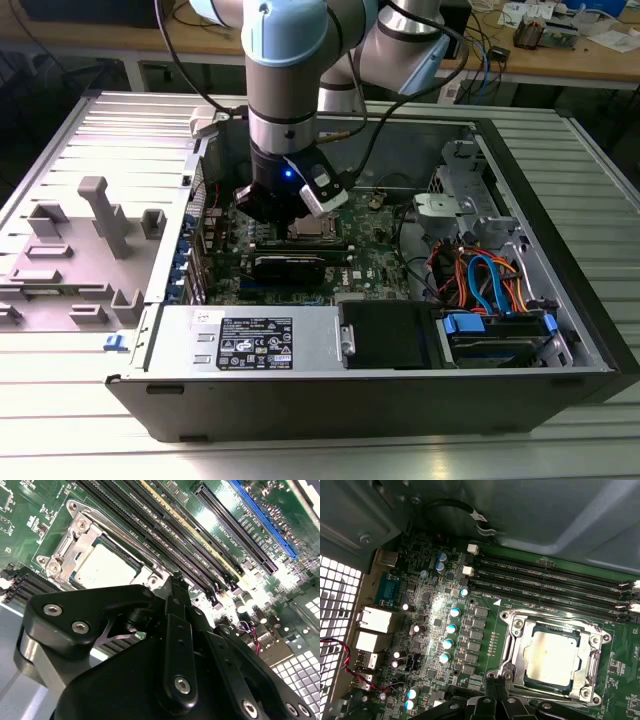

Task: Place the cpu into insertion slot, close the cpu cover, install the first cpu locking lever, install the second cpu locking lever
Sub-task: 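Install the second cpu locking lever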

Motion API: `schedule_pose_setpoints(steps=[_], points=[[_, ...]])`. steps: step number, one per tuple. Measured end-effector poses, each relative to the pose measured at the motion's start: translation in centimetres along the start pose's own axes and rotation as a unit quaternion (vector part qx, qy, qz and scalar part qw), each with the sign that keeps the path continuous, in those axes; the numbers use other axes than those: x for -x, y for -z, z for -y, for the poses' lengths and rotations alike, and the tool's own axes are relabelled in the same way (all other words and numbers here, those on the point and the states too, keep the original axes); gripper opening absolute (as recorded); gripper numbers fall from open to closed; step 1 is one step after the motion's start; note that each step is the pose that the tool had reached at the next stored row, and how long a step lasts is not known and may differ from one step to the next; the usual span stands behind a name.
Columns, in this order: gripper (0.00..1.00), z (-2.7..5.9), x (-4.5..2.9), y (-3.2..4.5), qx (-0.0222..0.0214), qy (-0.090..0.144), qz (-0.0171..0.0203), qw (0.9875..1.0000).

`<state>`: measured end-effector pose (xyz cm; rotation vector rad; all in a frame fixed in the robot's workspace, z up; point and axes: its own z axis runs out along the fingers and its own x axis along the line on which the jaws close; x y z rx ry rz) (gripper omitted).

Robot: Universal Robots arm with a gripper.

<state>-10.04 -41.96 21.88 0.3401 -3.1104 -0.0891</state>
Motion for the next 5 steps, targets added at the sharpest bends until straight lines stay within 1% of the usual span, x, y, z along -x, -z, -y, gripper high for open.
schedule_pose_setpoints(steps=[5], points=[[0.11,0.00,0.00,0.05,-0.0001,0.000,-0.0001,1.0000]])
